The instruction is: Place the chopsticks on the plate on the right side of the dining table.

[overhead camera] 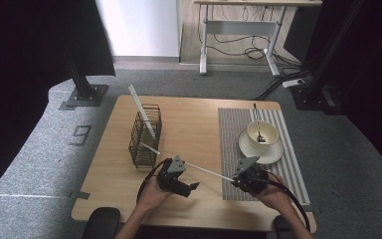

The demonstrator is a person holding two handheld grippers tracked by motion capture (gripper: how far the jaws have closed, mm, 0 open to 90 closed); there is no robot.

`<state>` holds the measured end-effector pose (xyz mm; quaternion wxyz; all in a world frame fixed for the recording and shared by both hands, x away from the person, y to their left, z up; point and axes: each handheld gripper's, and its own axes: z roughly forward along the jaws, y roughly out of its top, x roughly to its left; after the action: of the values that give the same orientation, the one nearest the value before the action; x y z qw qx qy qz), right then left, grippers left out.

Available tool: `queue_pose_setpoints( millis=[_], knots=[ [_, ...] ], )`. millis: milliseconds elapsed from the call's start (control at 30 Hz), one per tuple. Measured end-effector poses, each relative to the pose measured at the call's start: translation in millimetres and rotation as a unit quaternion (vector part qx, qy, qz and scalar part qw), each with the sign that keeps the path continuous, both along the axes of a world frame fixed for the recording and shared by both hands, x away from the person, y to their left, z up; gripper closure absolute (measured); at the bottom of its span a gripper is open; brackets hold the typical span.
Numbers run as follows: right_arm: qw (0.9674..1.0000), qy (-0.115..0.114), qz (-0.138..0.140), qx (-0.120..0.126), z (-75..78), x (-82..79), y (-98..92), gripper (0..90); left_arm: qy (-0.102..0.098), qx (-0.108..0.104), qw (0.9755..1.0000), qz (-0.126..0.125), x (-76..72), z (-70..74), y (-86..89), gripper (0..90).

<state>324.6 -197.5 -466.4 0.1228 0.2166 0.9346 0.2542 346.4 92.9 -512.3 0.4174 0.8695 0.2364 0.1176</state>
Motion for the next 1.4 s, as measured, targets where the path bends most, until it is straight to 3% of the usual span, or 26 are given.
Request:
queue_pose_setpoints(
  millis=[167, 333, 500, 567, 600, 633, 867, 1133, 1400],
  knots=[
    [0.9998, -0.008, -0.017, 0.008, 4.6, 1.6, -7.7, 82.4, 0.012, 0.0, 0.9999, 0.001, -0.5, -6.9, -0.6, 0.0],
    [0.9992, -0.014, -0.034, 0.014, 8.8, 2.9, -15.7, 82.4, 0.031, 0.017, 0.9994, -0.006, -0.7, -16.8, -1.8, 0.0],
    [0.9979, -0.024, -0.055, 0.023, 14.4, 3.9, -23.9, 82.4, 0.051, 0.042, 0.9978, -0.006, 0.6, -29.1, -4.3, 0.0],
    [0.9974, -0.027, -0.062, 0.026, 18.0, 4.8, -29.3, 82.4, 0.058, 0.071, 0.9957, -0.006, 2.0, -35.8, -5.8, 0.0],
    [0.9972, -0.029, -0.064, 0.027, 19.0, 5.0, -31.1, 82.4, 0.058, 0.071, 0.9957, -0.006, 2.0, -35.8, -5.8, 0.0],
    [0.9969, -0.031, -0.067, 0.028, 19.9, 5.3, -33.0, 82.4, 0.058, 0.086, 0.9946, -0.003, 3.1, -39.9, -6.3, 0.0],
    [0.9934, -0.043, -0.102, 0.032, 23.3, 9.3, -47.9, 82.5, 0.054, 0.079, 0.9954, -0.003, 4.3, -43.0, -5.2, 0.0],
    [0.9862, -0.051, -0.155, 0.029, 20.9, 17.3, -70.1, 82.5, 0.054, 0.079, 0.9954, -0.002, 4.3, -43.0, -5.4, 0.0],
    [0.9786, -0.038, -0.2, 0.028, 7.9, 26.9, -97.7, 82.4, 0.053, 0.076, 0.9957, 0.001, 4.1, -43.4, -6.0, 0.0]
  ],
)
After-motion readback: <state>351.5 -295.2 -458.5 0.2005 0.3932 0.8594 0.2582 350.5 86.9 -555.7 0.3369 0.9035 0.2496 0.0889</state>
